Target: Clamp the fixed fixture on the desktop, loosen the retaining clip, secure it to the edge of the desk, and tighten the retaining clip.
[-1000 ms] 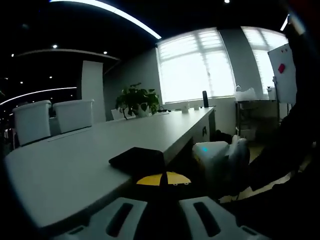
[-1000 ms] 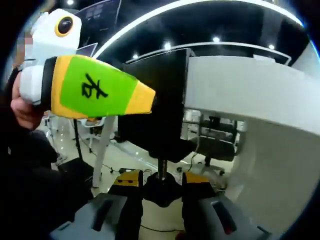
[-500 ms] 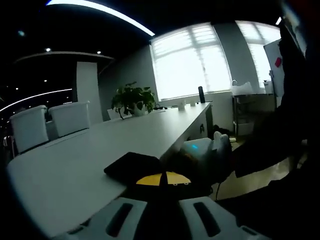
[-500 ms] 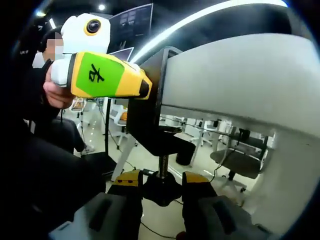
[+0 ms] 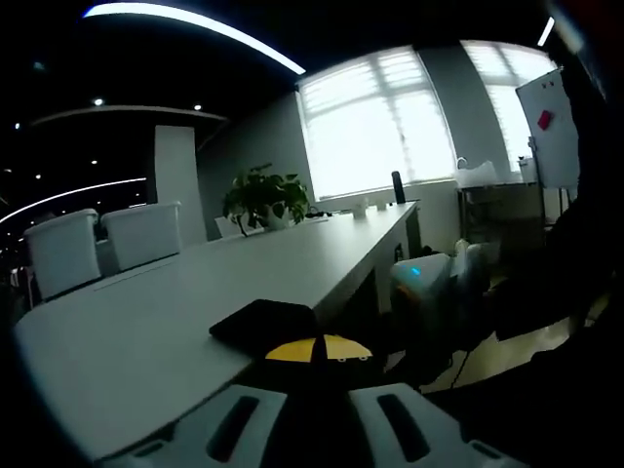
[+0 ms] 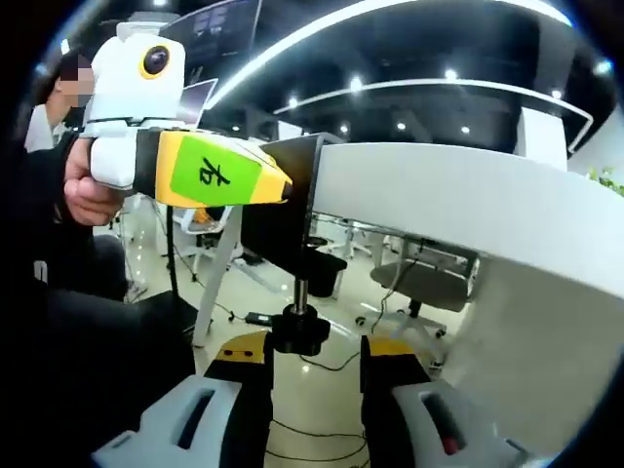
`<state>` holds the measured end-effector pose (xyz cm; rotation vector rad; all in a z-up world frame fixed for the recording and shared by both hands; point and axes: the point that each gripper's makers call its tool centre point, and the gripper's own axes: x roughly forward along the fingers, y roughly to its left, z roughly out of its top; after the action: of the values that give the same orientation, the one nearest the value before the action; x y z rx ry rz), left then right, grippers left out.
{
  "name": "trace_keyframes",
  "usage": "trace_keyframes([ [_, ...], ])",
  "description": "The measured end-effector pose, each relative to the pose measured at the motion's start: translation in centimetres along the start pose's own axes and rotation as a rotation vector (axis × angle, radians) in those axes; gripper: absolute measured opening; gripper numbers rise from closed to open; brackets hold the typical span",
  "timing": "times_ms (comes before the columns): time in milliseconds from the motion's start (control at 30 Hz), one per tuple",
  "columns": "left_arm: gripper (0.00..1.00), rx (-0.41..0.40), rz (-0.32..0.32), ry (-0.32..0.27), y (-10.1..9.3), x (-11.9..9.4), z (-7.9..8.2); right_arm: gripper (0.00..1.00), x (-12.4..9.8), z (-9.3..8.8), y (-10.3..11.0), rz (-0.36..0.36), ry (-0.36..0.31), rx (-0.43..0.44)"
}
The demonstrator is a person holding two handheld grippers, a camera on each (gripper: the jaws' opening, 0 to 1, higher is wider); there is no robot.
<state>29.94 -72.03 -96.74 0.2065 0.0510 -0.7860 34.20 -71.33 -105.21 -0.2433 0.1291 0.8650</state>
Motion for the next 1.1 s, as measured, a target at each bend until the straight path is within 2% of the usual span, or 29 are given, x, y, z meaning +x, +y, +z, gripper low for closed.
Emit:
trace_keyframes([
  [100, 0.01, 0.003, -0.007, -0.006, 0.1, 0.0, 0.0, 0.4, -0.1, -0.4, -0.8, -0.108, 0.028, 0.033],
  [167, 0.01, -0.005, -0.011, -0.012, 0.2, 0.1, 0.0, 0.41, -0.2, -0.5, -0.8, -0.17, 0.021, 0.072],
  [233, 0.01, -0.005, -0.014, -0.017, 0.3, 0.1, 0.0, 0.41, 0.2, -0.9, -0.8, -0.214, 0.039, 0.095],
  [300, 0.01, -0.011, -0.022, -0.023, 0.4, 0.2, 0.1, 0.41, 0.3, -1.3, -1.0, -0.288, 0.05, 0.122],
  [333, 0.01, -0.012, -0.027, -0.025, 0.5, 0.2, 0.2, 0.42, 0.4, -1.3, -0.7, -0.297, 0.054, 0.129],
  [500, 0.01, -0.007, -0.039, -0.024, 0.4, 0.5, 0.3, 0.47, 1.1, -0.3, -0.2, -0.401, 0.011, 0.142],
  [633, 0.01, -0.015, -0.043, -0.031, 0.4, 0.6, 0.4, 0.44, 2.1, -0.5, -0.4, -0.438, 0.015, 0.16],
  [733, 0.01, -0.017, -0.044, -0.037, 0.3, 0.6, 0.5, 0.33, 2.2, -0.7, -0.7, -0.476, 0.028, 0.149],
  [867, 0.01, -0.015, -0.045, -0.04, 0.3, 0.6, 0.5, 0.29, 2.2, -0.2, -0.7, -0.5, 0.016, 0.118],
  [933, 0.01, -0.013, -0.045, -0.04, 0.2, 0.6, 0.5, 0.27, 2.1, 0.1, -0.4, -0.502, 0.018, 0.077],
  [1100, 0.01, -0.013, -0.037, -0.039, 0.1, 0.5, 0.4, 0.26, 1.9, 0.0, -0.1, -0.481, 0.022, 0.104],
])
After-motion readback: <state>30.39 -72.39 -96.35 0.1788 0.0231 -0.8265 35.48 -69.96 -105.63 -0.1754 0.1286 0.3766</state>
